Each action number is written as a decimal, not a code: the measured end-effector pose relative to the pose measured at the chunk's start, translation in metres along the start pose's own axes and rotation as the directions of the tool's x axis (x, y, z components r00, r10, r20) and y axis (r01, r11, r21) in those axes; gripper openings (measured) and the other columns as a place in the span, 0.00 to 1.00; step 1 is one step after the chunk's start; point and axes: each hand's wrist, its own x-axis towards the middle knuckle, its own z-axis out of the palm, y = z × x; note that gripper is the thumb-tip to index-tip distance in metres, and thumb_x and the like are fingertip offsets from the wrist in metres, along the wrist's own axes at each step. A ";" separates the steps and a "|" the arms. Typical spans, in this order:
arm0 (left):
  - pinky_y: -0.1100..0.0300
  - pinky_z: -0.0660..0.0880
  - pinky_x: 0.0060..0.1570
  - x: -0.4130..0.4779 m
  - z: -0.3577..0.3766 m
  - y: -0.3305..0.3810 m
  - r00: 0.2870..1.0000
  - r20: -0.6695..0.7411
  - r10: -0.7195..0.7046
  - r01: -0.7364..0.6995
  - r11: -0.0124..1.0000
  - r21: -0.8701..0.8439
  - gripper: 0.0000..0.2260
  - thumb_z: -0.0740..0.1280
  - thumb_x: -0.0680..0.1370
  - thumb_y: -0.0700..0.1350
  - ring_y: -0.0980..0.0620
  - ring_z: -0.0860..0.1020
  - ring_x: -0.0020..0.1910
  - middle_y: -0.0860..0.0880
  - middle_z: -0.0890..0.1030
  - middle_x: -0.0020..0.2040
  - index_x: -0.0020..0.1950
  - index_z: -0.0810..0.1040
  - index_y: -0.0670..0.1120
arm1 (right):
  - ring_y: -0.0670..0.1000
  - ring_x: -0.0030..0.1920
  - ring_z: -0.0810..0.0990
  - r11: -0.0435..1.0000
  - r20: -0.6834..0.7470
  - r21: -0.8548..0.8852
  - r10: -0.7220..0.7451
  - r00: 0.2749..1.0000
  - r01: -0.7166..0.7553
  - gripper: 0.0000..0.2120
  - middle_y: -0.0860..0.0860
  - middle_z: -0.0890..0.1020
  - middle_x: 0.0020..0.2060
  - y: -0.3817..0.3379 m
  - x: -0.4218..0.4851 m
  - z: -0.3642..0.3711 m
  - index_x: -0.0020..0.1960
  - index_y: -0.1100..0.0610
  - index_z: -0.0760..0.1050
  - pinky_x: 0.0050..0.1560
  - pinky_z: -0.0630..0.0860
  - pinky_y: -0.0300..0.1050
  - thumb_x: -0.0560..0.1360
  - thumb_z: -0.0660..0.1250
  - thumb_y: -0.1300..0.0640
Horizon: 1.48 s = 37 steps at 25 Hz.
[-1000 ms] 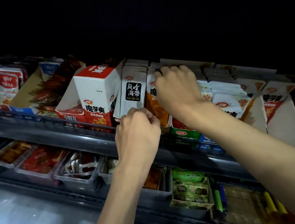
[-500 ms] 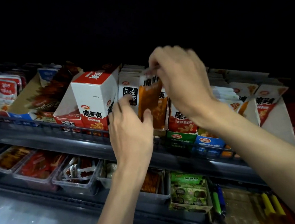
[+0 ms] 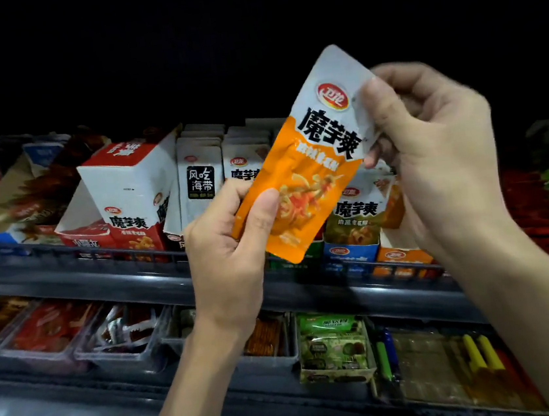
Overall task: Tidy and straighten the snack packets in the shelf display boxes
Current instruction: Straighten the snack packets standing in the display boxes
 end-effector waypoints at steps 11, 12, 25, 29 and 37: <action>0.56 0.74 0.33 -0.016 0.052 -0.014 0.888 0.435 -0.151 0.236 0.960 -0.148 0.12 0.65 0.78 0.50 0.53 0.77 0.35 0.48 0.79 0.35 0.40 0.76 0.42 | 0.48 0.26 0.73 0.982 -0.142 0.037 0.191 0.971 -0.187 0.08 0.49 0.81 0.31 0.016 -0.010 -0.055 0.42 0.57 0.77 0.24 0.65 0.37 0.79 0.67 0.56; 0.54 0.75 0.34 -0.017 0.057 -0.013 0.882 0.448 -0.147 0.234 0.961 -0.146 0.12 0.65 0.78 0.49 0.52 0.78 0.36 0.46 0.81 0.36 0.41 0.78 0.42 | 0.47 0.25 0.71 0.978 -0.138 0.035 0.207 0.969 -0.204 0.09 0.49 0.80 0.31 0.017 -0.010 -0.059 0.42 0.57 0.77 0.23 0.64 0.38 0.79 0.67 0.55; 0.47 0.68 0.27 -0.025 0.086 -0.014 0.919 0.367 -0.143 0.160 0.987 -0.017 0.20 0.65 0.78 0.52 0.38 0.72 0.30 0.39 0.74 0.30 0.34 0.71 0.38 | 0.40 0.29 0.79 0.934 -0.019 -0.062 0.352 0.936 -0.352 0.11 0.46 0.86 0.39 0.026 -0.012 -0.088 0.59 0.56 0.77 0.23 0.66 0.33 0.77 0.69 0.56; 0.48 0.70 0.26 -0.024 0.086 -0.013 0.919 0.358 -0.168 0.178 0.984 0.006 0.19 0.65 0.78 0.52 0.40 0.73 0.30 0.42 0.75 0.30 0.34 0.72 0.40 | 0.41 0.24 0.75 0.886 0.058 -0.026 0.464 0.884 -0.463 0.09 0.52 0.86 0.40 0.028 -0.010 -0.087 0.51 0.56 0.80 0.24 0.63 0.34 0.74 0.72 0.52; 0.65 0.73 0.40 -0.026 0.095 -0.019 0.937 0.347 0.052 -0.221 0.855 0.469 0.09 0.63 0.81 0.49 0.61 0.77 0.42 0.57 0.81 0.45 0.47 0.82 0.49 | 0.48 0.50 0.85 0.992 -0.387 0.020 0.122 0.914 -0.124 0.07 0.53 0.85 0.49 0.027 0.006 -0.116 0.54 0.60 0.77 0.47 0.78 0.40 0.78 0.69 0.58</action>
